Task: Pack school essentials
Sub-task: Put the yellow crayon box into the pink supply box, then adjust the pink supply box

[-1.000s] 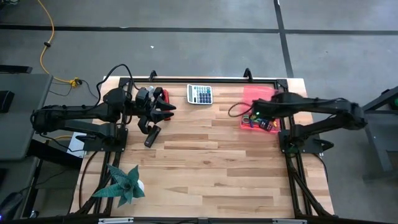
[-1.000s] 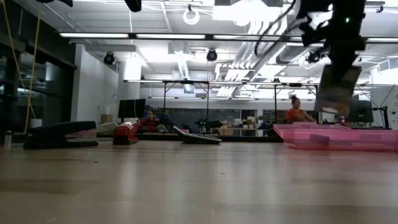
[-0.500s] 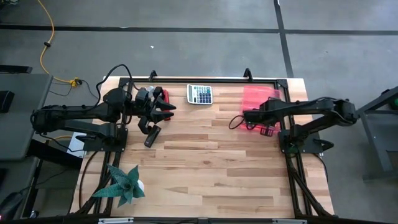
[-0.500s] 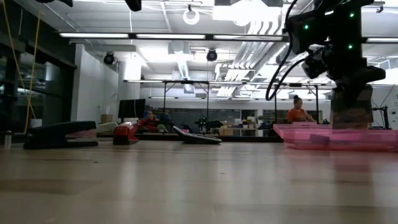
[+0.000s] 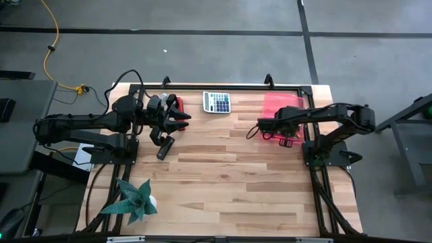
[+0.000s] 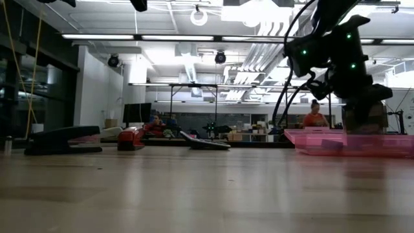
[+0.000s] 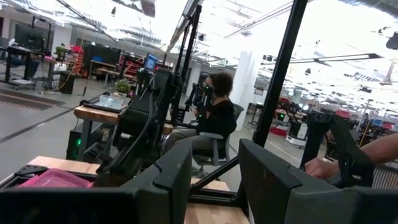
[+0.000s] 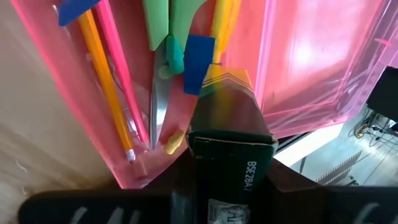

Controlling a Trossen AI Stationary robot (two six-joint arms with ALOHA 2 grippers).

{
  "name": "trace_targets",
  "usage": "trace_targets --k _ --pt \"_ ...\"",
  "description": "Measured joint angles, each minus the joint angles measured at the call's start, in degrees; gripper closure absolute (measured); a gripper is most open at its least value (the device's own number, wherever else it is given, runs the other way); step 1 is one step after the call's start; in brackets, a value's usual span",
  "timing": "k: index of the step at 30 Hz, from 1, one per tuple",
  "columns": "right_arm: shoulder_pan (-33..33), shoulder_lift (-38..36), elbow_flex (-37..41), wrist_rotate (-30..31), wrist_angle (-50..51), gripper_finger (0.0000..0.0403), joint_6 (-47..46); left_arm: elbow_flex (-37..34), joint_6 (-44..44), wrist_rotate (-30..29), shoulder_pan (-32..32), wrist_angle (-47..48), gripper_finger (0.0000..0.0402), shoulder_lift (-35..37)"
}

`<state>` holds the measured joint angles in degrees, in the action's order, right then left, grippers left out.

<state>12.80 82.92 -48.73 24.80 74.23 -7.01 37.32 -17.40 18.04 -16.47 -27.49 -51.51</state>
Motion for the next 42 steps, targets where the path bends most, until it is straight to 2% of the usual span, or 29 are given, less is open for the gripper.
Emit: trace_targets --k 6,15,19,31,34,38,42 --pt "-0.02 0.39 0.02 -0.75 0.28 0.0327 1.07 0.0 -0.42 0.0 0.0 0.0 0.0282 0.0" --pt "-0.02 0.39 0.02 -1.75 1.34 0.0237 1.93 0.0 -0.42 0.0 0.0 0.0 0.0282 0.0" --pt "-0.05 0.23 0.01 -4.65 1.83 0.0213 2.91 0.0 -0.42 0.0 0.0 0.0 0.0282 0.0" --pt "-0.07 -1.01 -4.06 -12.17 7.88 0.021 5.18 0.0 -0.42 0.0 0.0 -0.01 0.0282 -0.02" --pt "-0.08 -2.75 -4.79 -11.96 7.83 0.021 5.2 0.0 -0.44 0.0 0.01 0.0 0.0282 -0.01" --pt "-0.09 -8.09 -5.27 -12.43 5.08 0.021 0.01 0.0 -0.55 0.0 0.0 0.0 0.0282 -0.02" --pt "-0.07 -13.03 -5.36 -20.04 6.15 0.0211 -11.34 0.0 -0.64 -0.01 0.0 0.0 0.0282 -0.02"
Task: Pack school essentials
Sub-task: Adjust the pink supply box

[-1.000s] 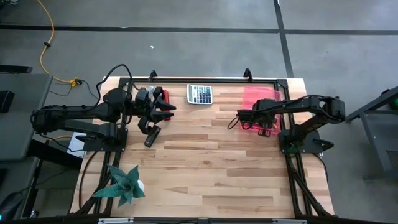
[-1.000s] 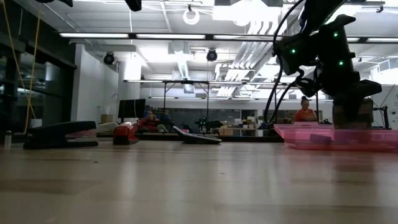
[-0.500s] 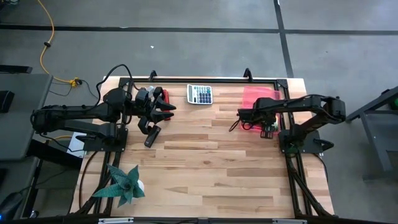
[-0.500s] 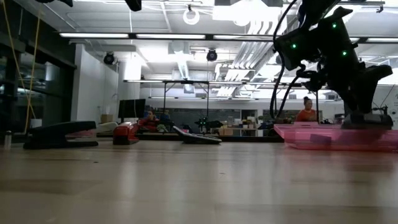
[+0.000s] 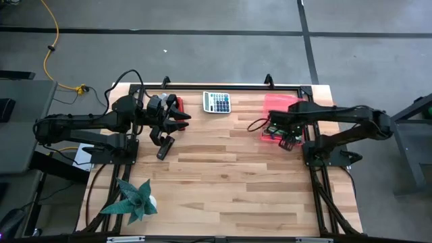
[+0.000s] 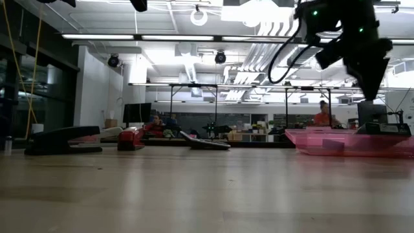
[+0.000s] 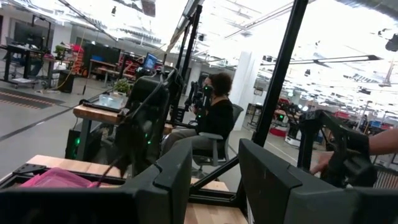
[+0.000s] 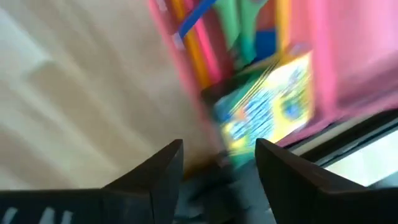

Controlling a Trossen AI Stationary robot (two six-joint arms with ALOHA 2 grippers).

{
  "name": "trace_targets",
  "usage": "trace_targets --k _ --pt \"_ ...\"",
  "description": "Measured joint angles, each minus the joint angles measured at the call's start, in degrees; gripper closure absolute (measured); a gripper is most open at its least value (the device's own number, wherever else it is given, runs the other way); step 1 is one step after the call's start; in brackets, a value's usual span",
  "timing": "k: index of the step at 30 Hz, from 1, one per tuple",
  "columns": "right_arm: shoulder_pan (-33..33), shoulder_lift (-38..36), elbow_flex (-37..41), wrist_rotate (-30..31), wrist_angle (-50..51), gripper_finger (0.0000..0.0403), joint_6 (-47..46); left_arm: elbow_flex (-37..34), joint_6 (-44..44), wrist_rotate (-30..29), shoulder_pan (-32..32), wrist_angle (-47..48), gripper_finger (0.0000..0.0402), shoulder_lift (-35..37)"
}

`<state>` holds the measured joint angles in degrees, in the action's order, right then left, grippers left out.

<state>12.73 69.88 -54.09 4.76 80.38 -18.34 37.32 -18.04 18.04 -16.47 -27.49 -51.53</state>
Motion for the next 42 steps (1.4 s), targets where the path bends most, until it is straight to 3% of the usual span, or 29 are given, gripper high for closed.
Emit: trace_targets --k 5,9,11,21,42 --pt "-0.08 -3.31 2.53 -7.88 -1.29 0.0259 -12.28 0.0 0.07 -0.06 0.0 0.02 0.0282 0.0" --pt "-0.78 -3.12 5.08 -6.7 -3.44 0.0365 -19.07 0.0 0.03 -0.23 0.01 0.02 0.0282 0.01" --pt "-0.88 -3.06 6.35 -5.25 -4.43 0.039 -21.34 0.0 0.03 -0.23 0.01 0.02 0.0282 0.0" --pt "0.51 -2.71 14.13 -5.1 -6.88 0.0396 -28.8 0.0 0.09 -0.45 0.01 -0.04 0.0282 0.0" --pt "1.25 -2.77 15.92 6.07 -9.73 0.0402 -43.88 0.0 0.17 -0.45 0.01 -0.03 0.0282 0.0"
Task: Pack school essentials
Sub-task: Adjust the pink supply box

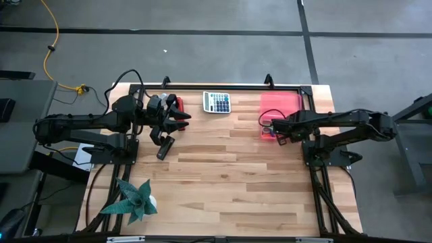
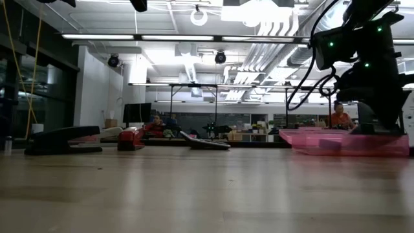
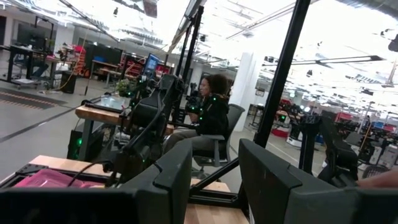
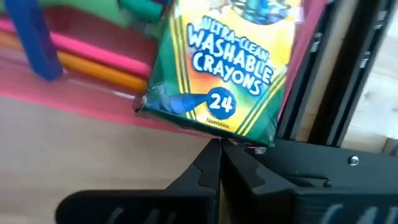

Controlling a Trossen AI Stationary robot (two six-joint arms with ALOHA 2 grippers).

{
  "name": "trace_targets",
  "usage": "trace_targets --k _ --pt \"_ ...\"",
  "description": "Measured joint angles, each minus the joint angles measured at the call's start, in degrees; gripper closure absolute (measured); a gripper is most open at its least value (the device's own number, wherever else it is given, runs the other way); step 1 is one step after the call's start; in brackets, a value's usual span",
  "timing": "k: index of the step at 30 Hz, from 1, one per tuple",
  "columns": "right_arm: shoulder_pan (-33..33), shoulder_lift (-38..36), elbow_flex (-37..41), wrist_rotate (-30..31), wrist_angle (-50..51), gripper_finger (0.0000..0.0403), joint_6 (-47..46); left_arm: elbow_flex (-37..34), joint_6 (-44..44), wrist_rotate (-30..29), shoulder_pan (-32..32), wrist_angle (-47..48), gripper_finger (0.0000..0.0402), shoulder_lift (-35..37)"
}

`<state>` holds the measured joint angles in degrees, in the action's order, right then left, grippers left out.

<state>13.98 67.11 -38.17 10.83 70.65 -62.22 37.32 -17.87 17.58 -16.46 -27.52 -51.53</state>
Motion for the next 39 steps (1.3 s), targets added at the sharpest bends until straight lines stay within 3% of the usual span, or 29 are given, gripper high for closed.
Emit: trace_targets --k 19,23,26,30,39 --pt "-1.26 -0.02 -0.02 9.91 -8.37 0.0403 -11.85 0.0 -0.43 -0.05 0.0 0.06 0.0282 0.0" --pt "-1.4 -0.88 -0.02 10.37 -9.14 0.0403 -11.55 0.13 -1.51 -5.33 0.2 1.15 0.0288 -2.06" --pt "-1.4 -3.35 -0.02 10.41 -9.25 0.0403 -10.95 1.52 -1.49 -9.66 0.52 4.52 0.0318 -8.52" --pt "-1.4 -8.93 -0.02 10.42 -9.36 0.0403 -10.99 7.51 -0.86 -11.13 0.09 5.37 0.0388 -20.44" --pt "-1.4 -18.23 -0.05 9.08 -10.46 0.0403 -12.19 30.14 4.11 -9.88 -1.14 5.77 0.0401 -53.52"
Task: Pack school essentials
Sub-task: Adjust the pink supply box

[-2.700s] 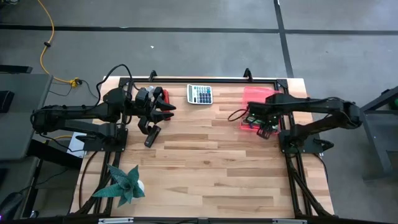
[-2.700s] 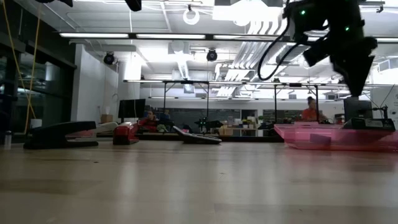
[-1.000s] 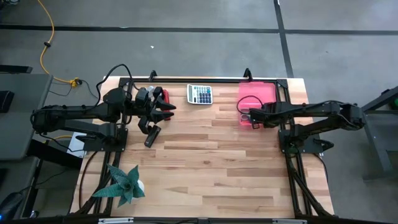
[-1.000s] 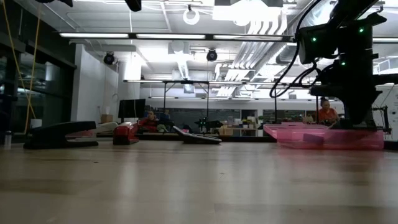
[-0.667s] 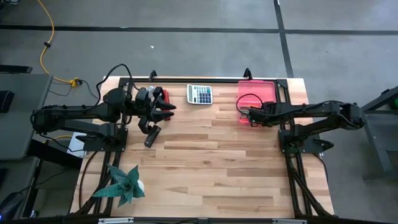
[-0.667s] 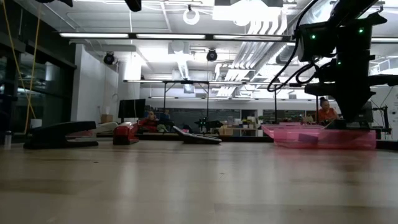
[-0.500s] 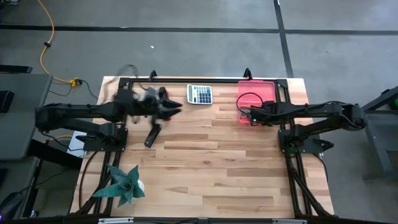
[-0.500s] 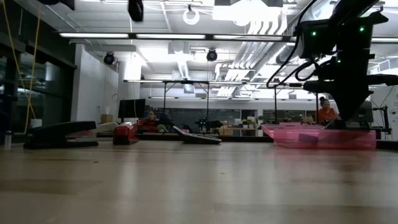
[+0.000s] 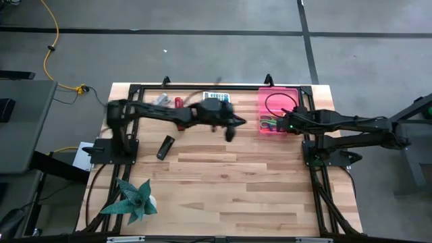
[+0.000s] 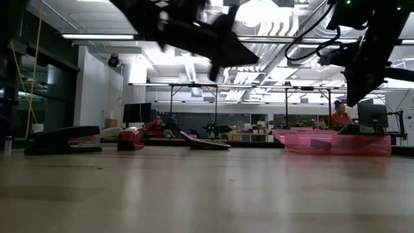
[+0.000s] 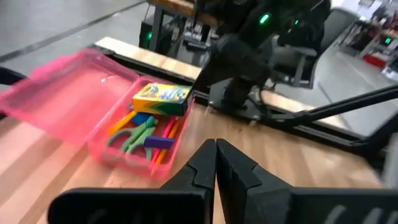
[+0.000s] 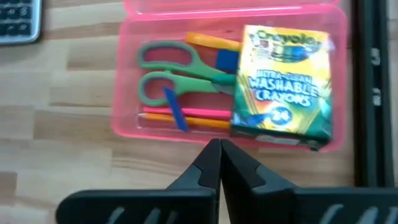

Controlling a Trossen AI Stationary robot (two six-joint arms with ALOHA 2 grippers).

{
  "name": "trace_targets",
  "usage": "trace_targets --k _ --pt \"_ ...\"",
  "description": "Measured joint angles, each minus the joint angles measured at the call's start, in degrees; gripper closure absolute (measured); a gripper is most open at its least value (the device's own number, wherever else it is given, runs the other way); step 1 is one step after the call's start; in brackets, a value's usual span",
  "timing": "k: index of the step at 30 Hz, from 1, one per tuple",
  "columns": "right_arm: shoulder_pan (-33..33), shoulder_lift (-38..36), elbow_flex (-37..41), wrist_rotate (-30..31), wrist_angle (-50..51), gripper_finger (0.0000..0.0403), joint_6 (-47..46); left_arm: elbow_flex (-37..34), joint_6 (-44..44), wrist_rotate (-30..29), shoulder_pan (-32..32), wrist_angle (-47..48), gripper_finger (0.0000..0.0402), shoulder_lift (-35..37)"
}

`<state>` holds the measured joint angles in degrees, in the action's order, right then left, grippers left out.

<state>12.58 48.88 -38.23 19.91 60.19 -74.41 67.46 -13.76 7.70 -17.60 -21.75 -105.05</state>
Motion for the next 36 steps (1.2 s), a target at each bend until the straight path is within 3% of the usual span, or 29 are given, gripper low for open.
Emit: trace_targets --k 7,13,19,23,36 --pt "0.09 2.79 -0.03 -1.51 4.01 0.0403 -3.14 19.26 -1.28 0.22 0.08 5.0 0.0401 -19.05" --pt "0.2 6.8 -0.01 -2.23 4.04 0.0403 -3.42 29.38 -2.34 0.0 0.08 12.13 0.0401 -28.12" --pt "0.79 10.74 0.01 -5.15 4.02 0.0403 -3.19 32.03 -1.67 -4.58 -0.05 11.46 0.0401 -31.24" --pt "1.9 12.47 0.03 -5.54 4.01 0.0403 -2.71 32.57 -0.2 -4.31 -0.14 11.38 0.0401 -33.09" --pt "3.61 16.36 0.05 -2.27 4.02 0.0403 -2.79 32.79 1.77 -6.15 -0.03 11.35 0.0401 -34.59"
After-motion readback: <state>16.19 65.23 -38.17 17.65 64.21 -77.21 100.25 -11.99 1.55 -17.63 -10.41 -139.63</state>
